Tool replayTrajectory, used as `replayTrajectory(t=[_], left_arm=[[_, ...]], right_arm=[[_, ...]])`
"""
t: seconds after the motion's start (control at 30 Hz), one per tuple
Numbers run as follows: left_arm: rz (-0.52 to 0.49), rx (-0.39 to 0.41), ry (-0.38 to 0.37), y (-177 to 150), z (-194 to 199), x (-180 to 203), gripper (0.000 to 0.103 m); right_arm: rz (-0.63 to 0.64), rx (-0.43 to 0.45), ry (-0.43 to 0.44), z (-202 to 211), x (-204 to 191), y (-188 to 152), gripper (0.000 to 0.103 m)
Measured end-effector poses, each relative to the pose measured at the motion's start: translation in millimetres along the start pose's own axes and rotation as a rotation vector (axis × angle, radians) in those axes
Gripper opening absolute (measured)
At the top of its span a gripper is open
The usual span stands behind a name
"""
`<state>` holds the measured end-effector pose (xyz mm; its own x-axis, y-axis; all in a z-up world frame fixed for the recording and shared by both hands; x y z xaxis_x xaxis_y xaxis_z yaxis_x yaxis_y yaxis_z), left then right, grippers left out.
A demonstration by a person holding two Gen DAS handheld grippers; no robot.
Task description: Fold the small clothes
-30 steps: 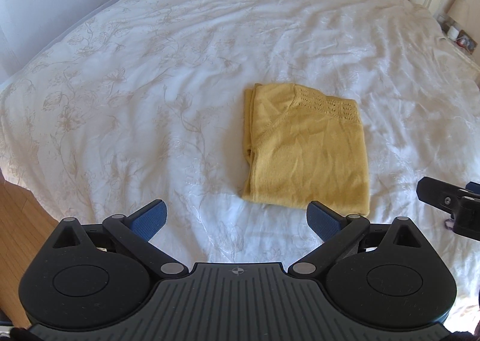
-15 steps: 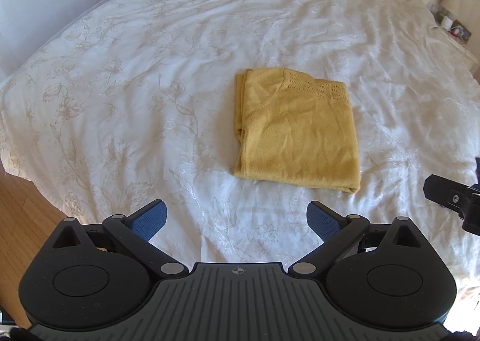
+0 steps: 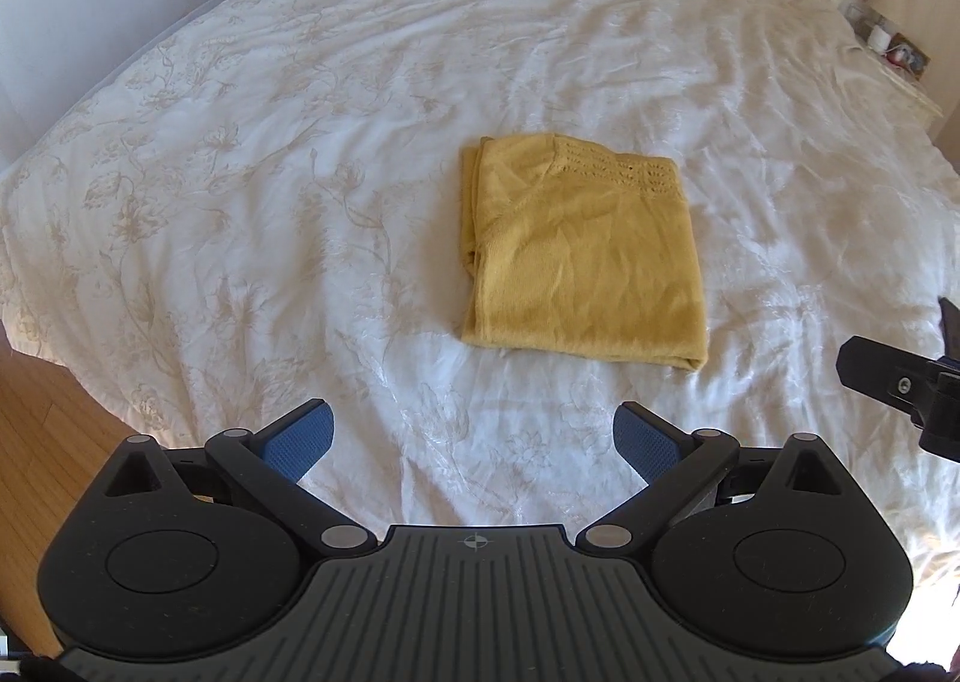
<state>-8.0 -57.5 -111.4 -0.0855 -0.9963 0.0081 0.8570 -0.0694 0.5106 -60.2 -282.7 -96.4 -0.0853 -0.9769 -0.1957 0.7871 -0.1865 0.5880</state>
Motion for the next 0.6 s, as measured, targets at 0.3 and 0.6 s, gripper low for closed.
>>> replayTrajectory(t=[0.3,0.6], left_arm=[[0.0,-0.006,-0.012,-2,1,-2,0.101],[-0.01,0.008,-0.016,1,-1,-2,0.101]], right_arm=[[0.0,0.0,0.007,1,-9,-2,0.102],[-0.011,-0.004,0.004,-2,-12,0,0.102]])
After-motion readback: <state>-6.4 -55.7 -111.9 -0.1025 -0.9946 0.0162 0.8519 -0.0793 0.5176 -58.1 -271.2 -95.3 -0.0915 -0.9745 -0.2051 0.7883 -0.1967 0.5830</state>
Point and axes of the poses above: each gripper's, at about its wrist camera, not at the fingertips, and z roughly against the way its jaws point, x to its right, y to its top, the point moved 7 cm from there along -z, roughly the way its jaws point, and after that the axes turned 2 degrees about z, right-handed, at the moved point
